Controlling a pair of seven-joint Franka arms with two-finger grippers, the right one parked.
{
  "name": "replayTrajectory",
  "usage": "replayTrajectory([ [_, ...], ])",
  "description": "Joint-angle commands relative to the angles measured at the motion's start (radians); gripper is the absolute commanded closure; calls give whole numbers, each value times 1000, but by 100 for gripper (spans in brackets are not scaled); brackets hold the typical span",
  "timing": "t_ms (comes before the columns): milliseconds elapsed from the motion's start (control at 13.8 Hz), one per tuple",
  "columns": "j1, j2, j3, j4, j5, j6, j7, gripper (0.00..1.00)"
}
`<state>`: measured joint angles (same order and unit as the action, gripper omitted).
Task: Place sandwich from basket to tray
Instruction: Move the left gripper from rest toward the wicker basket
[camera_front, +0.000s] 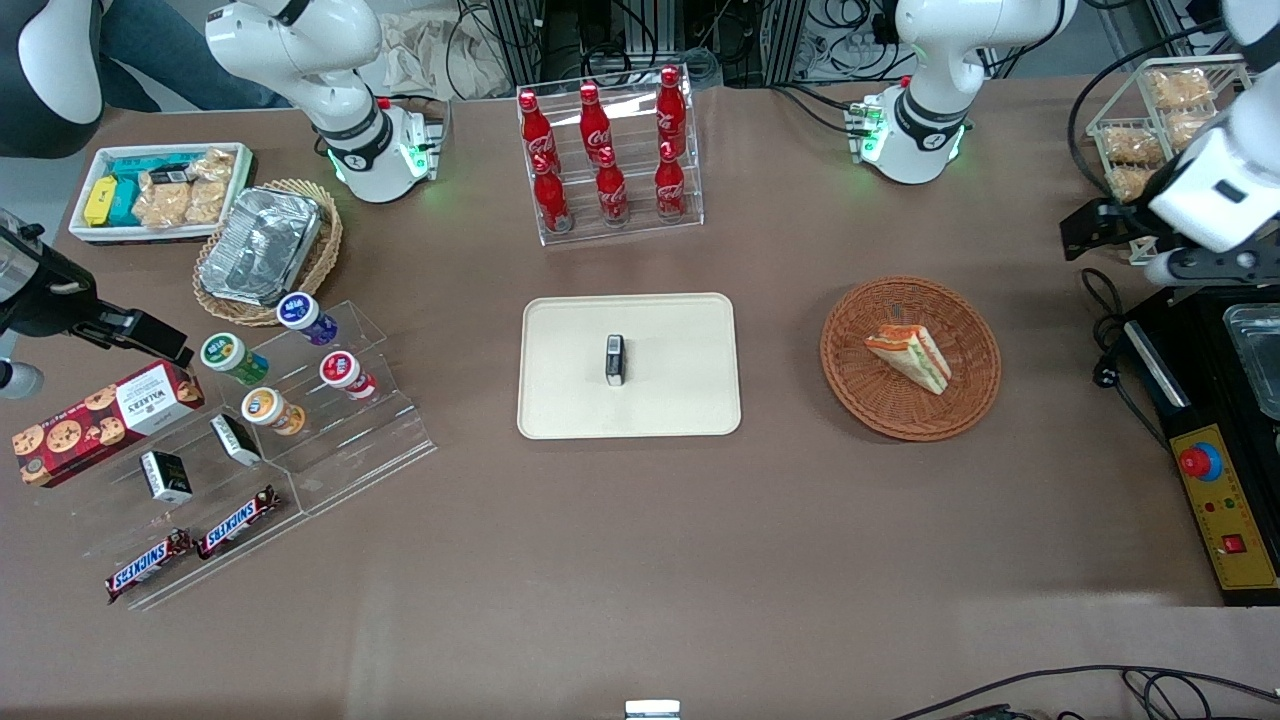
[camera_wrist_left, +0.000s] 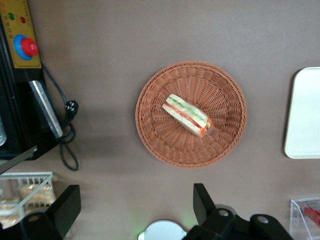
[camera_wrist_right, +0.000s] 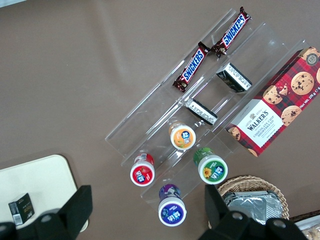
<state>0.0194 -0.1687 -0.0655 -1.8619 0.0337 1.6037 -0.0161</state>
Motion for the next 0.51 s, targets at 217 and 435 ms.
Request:
replayTrajectory([
  [217, -1, -137, -4, -350, -60, 255, -248, 0],
  [435, -9, -68, -13, -352, -66, 318, -360, 0],
])
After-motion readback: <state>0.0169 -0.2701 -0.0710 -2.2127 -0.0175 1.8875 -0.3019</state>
